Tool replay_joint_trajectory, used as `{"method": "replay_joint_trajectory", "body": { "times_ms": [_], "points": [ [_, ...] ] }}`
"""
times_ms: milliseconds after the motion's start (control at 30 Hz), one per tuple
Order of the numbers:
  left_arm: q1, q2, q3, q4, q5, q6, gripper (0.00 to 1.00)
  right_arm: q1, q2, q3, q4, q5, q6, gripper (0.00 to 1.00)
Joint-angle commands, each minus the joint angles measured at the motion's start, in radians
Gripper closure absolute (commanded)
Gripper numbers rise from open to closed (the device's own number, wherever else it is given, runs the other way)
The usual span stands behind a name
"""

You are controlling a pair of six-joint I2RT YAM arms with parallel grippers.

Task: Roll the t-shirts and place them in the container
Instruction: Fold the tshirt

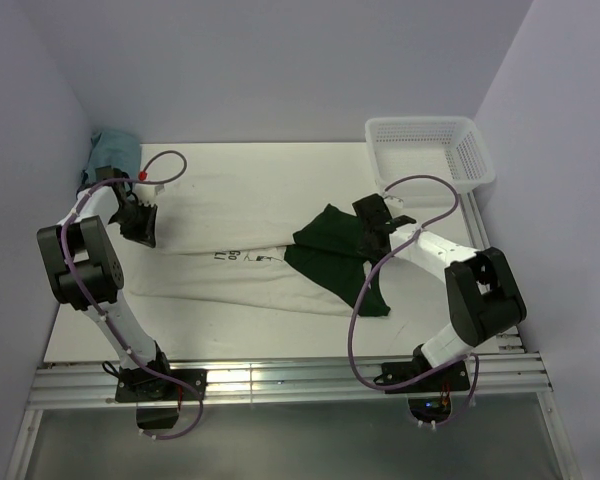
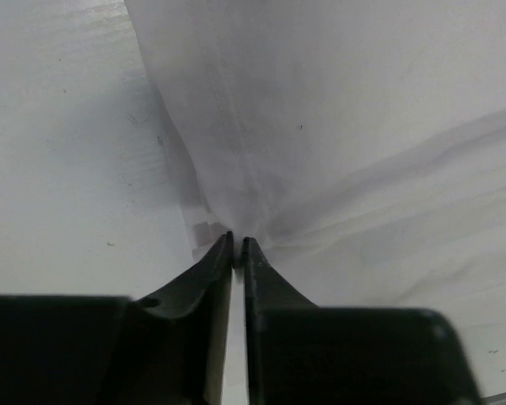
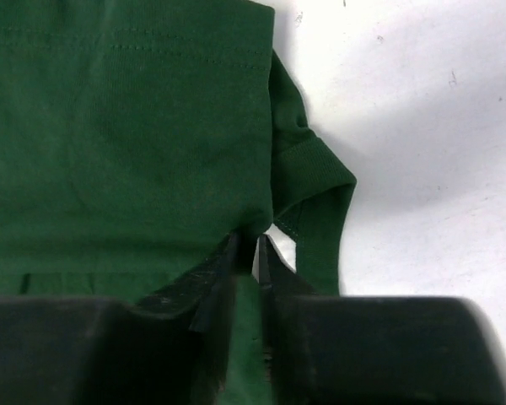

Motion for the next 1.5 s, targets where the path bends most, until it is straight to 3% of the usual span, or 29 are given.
{"method": "replay_joint_trajectory", "body": {
  "times_ms": [0,33,167,267,533,700,867,1067,1467],
  "points": [
    [0.008,-0.037,0.009,0.011,0.016,0.016,0.79,0.007,-0.016,-0.003,0.016,0.012,0.005,0.76],
    [0.009,-0.039,0.015,0.008,0.018,0.016,0.79,0.007,-0.017,0.000,0.011,0.014,-0.001,0.73],
    [0.009,-0.043,0.036,-0.011,0.030,0.023,0.57,0.008,-0.004,0.040,-0.030,0.029,-0.012,0.53],
    [0.009,-0.056,0.036,-0.004,0.018,0.022,0.48,0.005,-0.025,0.051,-0.045,0.032,-0.014,0.47],
    [0.011,-0.067,0.127,-0.030,0.027,0.005,0.47,-0.018,-0.086,0.149,-0.050,-0.009,-0.052,0.43],
    [0.012,-0.044,0.188,-0.049,0.043,-0.023,0.47,-0.067,0.091,0.345,-0.015,-0.116,-0.093,0.44],
    [0.011,-0.019,0.240,-0.061,0.058,-0.040,0.48,-0.070,0.362,0.671,-0.114,-0.132,-0.125,0.46],
    [0.009,-0.008,0.269,-0.067,0.070,-0.049,0.48,-0.056,0.539,0.866,-0.183,-0.144,-0.156,0.45],
    [-0.004,-0.004,0.268,-0.066,0.075,-0.055,0.49,-0.002,0.625,0.905,-0.226,-0.136,-0.195,0.43]
  ]
}}
